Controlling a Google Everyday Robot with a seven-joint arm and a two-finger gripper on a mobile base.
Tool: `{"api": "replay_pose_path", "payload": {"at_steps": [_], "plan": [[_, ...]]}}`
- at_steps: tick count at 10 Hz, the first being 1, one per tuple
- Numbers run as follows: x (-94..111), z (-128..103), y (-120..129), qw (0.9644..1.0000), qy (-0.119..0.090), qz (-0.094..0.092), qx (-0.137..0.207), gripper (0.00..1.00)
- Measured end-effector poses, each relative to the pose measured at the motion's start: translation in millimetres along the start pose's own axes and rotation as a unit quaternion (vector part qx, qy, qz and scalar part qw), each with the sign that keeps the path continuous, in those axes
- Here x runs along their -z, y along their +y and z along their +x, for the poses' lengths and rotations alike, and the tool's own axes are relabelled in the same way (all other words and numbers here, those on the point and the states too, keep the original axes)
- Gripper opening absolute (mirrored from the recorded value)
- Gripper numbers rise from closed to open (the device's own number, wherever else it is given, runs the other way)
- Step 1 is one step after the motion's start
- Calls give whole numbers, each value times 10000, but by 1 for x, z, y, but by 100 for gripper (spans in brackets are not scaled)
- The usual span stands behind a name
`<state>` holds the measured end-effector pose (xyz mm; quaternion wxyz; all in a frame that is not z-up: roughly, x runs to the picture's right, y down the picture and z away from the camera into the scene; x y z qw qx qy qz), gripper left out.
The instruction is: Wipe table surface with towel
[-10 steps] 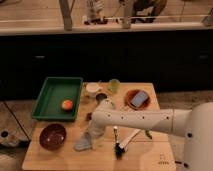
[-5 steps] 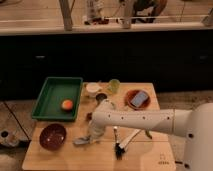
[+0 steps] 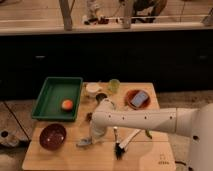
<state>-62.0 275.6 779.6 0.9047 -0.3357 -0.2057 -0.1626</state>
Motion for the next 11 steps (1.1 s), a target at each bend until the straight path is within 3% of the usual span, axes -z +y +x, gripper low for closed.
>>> {"api": "replay_pose_path", "payload": {"at_steps": [4, 6, 9, 11], "plan": [[8, 23, -17, 9997, 204, 48, -106, 0], [8, 22, -34, 9998, 174, 52, 66, 0], [1, -19, -37, 9979, -84, -106, 632, 0], [-2, -40, -13, 9947, -207, -334, 949, 0]]}}
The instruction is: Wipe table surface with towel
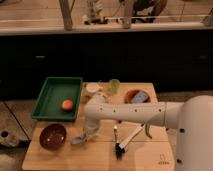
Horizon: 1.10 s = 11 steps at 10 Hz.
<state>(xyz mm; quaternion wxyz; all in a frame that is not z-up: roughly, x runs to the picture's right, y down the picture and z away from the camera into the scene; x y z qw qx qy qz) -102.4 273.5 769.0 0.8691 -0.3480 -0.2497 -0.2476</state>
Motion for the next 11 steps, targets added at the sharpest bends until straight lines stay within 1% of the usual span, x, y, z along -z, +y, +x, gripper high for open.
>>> {"api": "replay_pose_path", "payload": {"at_steps": [1, 2, 4, 5, 7, 8, 9, 10, 11], "plan": [[-2, -8, 13, 9999, -30, -109, 94, 0], [-1, -9, 24, 9998, -5, -179, 98, 0], [7, 4, 45, 9997, 143, -206, -49, 0], [10, 11, 47, 9995, 203, -191, -112, 0], [17, 37, 38, 9989, 364, -152, -269, 0], [19, 51, 28, 9986, 410, -100, -321, 0], [23, 68, 1, 9984, 429, 29, -353, 0], [22, 68, -17, 9988, 387, 122, -290, 0], [19, 62, -27, 9992, 324, 137, -198, 0]]}}
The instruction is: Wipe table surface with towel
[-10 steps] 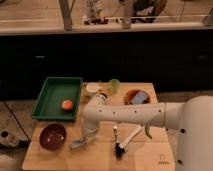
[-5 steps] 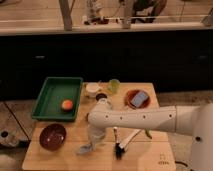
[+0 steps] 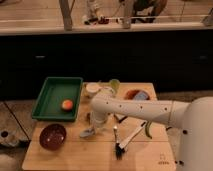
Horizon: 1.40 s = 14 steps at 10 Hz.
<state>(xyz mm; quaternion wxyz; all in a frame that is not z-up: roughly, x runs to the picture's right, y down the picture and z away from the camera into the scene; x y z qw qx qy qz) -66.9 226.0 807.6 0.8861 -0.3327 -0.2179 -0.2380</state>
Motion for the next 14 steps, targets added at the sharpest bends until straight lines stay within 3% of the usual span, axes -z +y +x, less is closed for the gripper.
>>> {"api": "replay_pose_path", "payload": {"at_steps": [1, 3, 7, 9, 11, 14], "plan": [[-6, -18, -13, 9996, -147, -28, 248, 0], [-11, -38, -7, 9978, -306, -168, 566, 0], [-9, -68, 50, 9933, -455, -510, 927, 0], [-4, -57, 74, 9947, -307, -601, 772, 0], [0, -39, 77, 9963, -132, -608, 600, 0], [8, 5, 46, 9980, 121, -501, 375, 0]]}}
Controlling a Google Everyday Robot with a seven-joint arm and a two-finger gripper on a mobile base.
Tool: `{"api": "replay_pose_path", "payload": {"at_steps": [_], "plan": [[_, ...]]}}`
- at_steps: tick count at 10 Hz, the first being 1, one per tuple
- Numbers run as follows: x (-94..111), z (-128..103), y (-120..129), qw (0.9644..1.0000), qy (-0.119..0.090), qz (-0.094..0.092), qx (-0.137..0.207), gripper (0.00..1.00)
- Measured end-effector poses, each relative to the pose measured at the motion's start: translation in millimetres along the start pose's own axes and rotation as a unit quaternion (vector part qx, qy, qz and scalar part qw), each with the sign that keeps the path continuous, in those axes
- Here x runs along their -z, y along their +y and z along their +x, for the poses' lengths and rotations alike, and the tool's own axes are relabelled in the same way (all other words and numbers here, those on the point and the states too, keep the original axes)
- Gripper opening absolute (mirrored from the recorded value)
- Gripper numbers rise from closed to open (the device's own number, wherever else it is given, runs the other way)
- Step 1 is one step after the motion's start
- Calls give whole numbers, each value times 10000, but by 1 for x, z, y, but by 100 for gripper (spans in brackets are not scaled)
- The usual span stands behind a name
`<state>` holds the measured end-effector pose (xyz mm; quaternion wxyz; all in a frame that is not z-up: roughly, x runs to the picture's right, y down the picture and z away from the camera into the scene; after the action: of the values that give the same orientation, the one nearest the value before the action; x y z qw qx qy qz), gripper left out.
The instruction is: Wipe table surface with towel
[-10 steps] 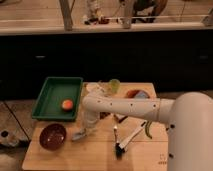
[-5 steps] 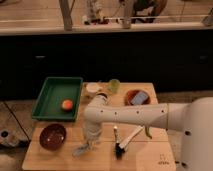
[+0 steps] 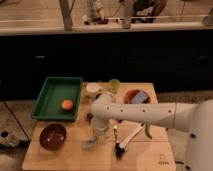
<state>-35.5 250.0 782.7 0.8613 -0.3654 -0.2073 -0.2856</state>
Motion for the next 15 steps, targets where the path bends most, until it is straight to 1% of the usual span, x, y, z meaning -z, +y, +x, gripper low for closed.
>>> {"api": "replay_pose_path", "payload": {"at_steps": [1, 2, 3, 4, 5, 6, 7, 8, 10, 11, 12, 13, 14, 15], "plan": [[3, 10, -15, 10000, 47, 57, 3, 0], [5, 14, -26, 9999, 55, 112, 38, 0], [5, 13, -38, 9998, 21, 157, 115, 0], [4, 6, -47, 9996, -47, 181, 219, 0], [1, -9, -59, 9988, -178, 206, 412, 0], [0, -20, -62, 9980, -268, 222, 530, 0], [-3, -36, -57, 9968, -378, 188, 685, 0], [-6, -48, -46, 9958, -469, 131, 781, 0], [-10, -64, -19, 9946, -587, -17, 857, 0], [-12, -67, -2, 9947, -612, -105, 823, 0], [-11, -60, 13, 9956, -571, -171, 729, 0], [-10, -53, 21, 9963, -529, -194, 645, 0], [-8, -36, 32, 9977, -434, -246, 467, 0], [-6, -29, 31, 9982, -392, -241, 395, 0]]}}
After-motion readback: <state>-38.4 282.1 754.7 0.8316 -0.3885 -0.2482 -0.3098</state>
